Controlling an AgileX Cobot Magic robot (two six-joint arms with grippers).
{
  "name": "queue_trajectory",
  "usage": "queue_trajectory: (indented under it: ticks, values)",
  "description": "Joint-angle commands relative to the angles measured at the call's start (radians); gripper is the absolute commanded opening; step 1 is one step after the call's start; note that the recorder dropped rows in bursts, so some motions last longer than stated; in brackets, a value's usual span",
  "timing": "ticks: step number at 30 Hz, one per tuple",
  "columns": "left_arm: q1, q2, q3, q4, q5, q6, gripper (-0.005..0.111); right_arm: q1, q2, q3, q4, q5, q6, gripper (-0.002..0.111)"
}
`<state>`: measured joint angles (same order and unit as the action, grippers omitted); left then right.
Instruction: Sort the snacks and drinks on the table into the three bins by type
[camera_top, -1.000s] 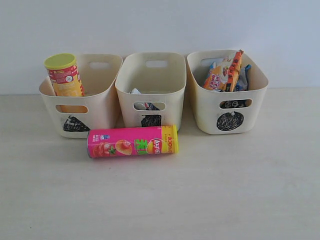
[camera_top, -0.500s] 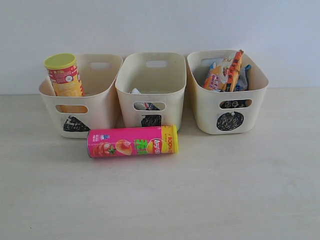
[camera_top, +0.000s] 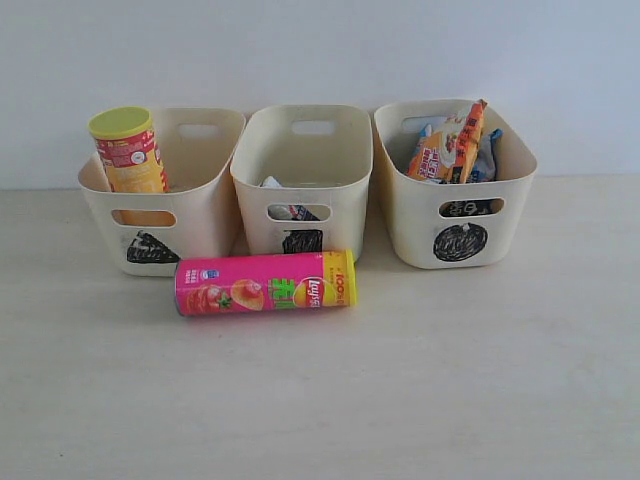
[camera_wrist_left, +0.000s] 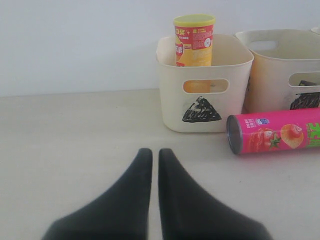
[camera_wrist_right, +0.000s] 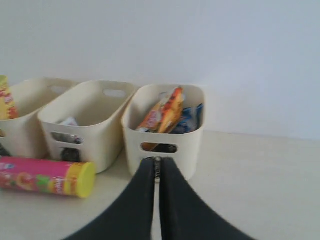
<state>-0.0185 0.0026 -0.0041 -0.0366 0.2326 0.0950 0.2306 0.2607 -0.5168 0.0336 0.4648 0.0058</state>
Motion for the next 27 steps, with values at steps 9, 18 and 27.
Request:
queue_trajectory:
  ticks: [9,18,27]
  values:
    - [-0.003,-0.003,0.004,-0.003,-0.003,0.003,0.004,-0.235,-0.079,0.04,-0.203,-0.06,0.074,0.0]
    - [-0.003,-0.003,0.004,-0.003,-0.005,0.003,0.004,-0.291,-0.201,0.308,-0.201,-0.303,0.176,0.0]
    - [-0.003,-0.003,0.004,-0.003,-0.005,0.003,0.004,-0.291,-0.261,0.513,-0.194,-0.33,0.262,0.0]
